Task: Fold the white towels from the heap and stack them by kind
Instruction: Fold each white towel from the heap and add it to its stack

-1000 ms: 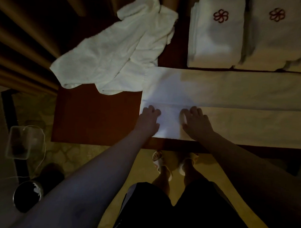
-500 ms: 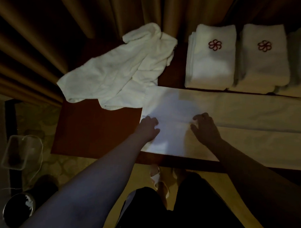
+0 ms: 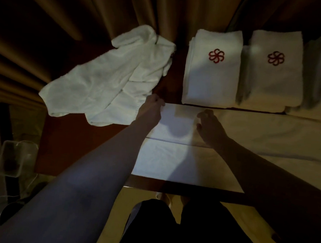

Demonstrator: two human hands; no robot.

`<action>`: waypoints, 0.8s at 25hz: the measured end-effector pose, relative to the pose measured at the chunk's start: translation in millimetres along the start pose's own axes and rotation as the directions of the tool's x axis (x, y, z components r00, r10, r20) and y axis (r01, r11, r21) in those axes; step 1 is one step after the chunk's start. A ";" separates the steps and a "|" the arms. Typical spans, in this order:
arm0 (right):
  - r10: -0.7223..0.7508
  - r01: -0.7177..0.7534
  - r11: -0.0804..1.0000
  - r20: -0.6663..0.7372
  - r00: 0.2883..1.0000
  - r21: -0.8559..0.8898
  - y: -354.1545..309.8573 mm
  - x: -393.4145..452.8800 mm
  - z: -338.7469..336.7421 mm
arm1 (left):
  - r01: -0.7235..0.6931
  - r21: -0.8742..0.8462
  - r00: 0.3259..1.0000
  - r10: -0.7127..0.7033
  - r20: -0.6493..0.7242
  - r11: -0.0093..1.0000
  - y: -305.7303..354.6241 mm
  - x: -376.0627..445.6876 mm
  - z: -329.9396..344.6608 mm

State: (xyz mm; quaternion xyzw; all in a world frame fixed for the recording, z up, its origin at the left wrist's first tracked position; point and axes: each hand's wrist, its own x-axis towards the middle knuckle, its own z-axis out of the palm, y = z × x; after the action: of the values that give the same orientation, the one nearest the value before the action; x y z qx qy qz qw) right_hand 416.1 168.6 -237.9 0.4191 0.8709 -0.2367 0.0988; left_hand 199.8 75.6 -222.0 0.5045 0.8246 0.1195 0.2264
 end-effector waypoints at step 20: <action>-0.004 -0.041 0.927 -0.121 0.993 -0.372 -6.8 -10.4 -26.4 | -0.135 0.070 0.985 0.126 0.114 0.988 -2.9 -0.8 -23.3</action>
State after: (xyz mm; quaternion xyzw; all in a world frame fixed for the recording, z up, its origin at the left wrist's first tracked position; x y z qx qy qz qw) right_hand 418.1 170.9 -208.9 0.4142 0.9004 -0.0399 0.1269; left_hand 186.3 74.2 -202.8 0.5716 0.7801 0.0743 0.2432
